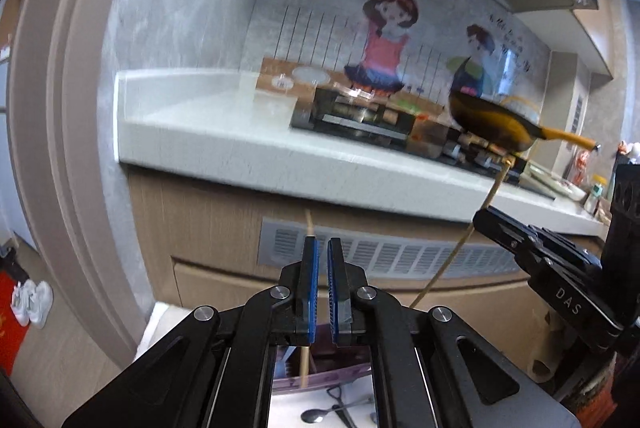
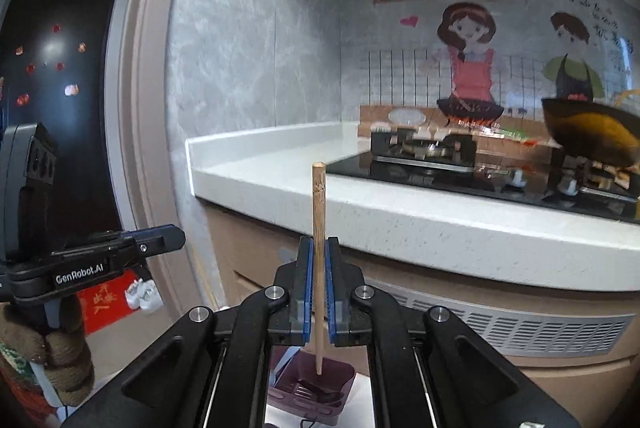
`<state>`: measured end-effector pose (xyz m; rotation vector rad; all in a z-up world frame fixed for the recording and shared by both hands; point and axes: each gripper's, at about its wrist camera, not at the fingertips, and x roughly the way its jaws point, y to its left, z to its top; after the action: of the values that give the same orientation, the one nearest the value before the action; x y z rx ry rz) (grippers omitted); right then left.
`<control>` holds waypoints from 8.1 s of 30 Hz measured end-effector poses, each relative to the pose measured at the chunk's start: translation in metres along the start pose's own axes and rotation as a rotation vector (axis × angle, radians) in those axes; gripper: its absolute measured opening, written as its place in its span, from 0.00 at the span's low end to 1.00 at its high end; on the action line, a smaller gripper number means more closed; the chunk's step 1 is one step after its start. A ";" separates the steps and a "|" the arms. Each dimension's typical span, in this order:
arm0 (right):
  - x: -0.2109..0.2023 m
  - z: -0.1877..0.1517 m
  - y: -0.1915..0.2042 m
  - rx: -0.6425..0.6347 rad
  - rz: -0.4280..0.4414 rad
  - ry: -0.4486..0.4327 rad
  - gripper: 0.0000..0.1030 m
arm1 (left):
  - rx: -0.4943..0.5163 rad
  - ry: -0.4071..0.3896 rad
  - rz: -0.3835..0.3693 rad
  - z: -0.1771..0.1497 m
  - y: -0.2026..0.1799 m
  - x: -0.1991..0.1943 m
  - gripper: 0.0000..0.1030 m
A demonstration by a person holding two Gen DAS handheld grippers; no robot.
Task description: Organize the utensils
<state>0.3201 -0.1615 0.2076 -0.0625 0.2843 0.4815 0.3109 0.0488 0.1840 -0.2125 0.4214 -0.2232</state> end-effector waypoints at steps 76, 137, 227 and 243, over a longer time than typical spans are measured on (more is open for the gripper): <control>0.058 -0.040 -0.011 0.033 0.017 0.063 0.05 | 0.034 0.454 -0.026 -0.071 0.021 0.029 0.04; 0.045 -0.181 0.013 -0.120 0.126 0.392 0.14 | -0.595 0.312 0.015 -0.106 0.146 0.134 0.15; 0.119 -0.250 0.028 0.123 0.255 0.670 0.21 | -0.068 0.796 -0.203 -0.261 0.063 0.041 0.44; 0.169 -0.257 0.080 0.012 0.165 0.770 0.08 | 0.047 0.719 -0.095 -0.249 0.059 0.025 0.44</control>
<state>0.3603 -0.0475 -0.0861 -0.2143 1.0530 0.6066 0.2371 0.0597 -0.0619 -0.0993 1.1196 -0.4031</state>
